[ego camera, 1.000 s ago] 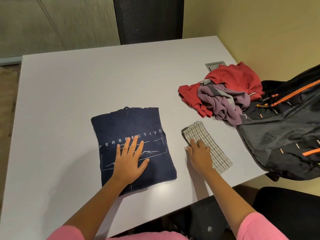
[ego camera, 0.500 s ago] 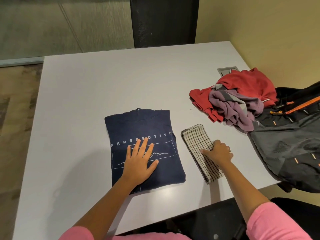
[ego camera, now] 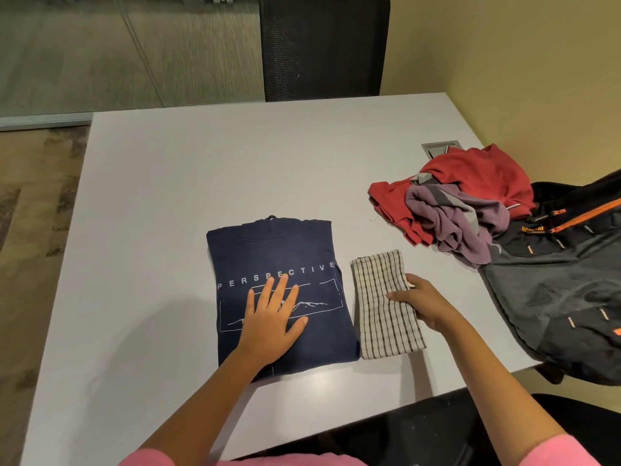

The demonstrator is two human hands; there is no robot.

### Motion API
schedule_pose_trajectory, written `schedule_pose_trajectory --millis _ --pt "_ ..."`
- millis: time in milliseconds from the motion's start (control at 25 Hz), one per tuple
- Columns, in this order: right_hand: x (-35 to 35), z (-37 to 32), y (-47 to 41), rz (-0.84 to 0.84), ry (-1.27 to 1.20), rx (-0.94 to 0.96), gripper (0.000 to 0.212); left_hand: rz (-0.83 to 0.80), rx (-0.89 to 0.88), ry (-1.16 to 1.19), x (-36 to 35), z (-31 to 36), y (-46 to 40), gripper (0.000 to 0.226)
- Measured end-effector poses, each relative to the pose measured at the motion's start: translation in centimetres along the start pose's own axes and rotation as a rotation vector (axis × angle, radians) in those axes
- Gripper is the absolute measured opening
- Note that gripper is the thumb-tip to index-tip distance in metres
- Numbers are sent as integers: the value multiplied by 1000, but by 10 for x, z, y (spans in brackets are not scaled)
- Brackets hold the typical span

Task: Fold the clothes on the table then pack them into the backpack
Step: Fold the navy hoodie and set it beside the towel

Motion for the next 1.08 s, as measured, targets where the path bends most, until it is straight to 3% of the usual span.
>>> schedule_pose_trajectory --millis 120,200,280,320,400,480,640,760,840,960,1080 --pt "-15 -43 11 -35 -125 82 38 -25 69 74 13 2 -1 63" --pt "-38 -70 19 -104 -182 118 37 -193 267 286 10 -6 -12 48" --pt "-70 -92 30 -209 -217 148 38 -347 529 716 18 -11 -16 33" --pt "-87 -99 36 -264 -228 156 39 -362 575 1042 22 -6 -19 39" --pt "-120 -105 45 -364 -247 159 41 -313 574 1633 34 1 -25 54" --pt "-146 -101 49 -428 -254 154 45 -181 524 1909 51 -9 -31 52" --pt "-173 -71 50 -431 -239 56 42 102 561 1819 73 -45 -35 72" --pt "-182 -61 56 -430 -201 78 22 200 514 1816 82 -61 -39 72" --pt "-185 -62 57 -422 -207 111 21 242 492 1820 88 -67 -42 68" --pt "-191 -44 52 -398 -113 63 37 177 538 1599 74 -81 -46 70" --pt "-190 -17 46 -305 14 -22 33 36 609 1347 45 -96 -43 77"
Point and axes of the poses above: each hand's wrist, its own y-axis away from the middle knuckle, its own x-axis out of the back of the hand, z = x × y, the point moved 10 cm from there along -y, towards the middle knuckle, and after that the axes turned 1 degree about x, right-handed, at the moved point
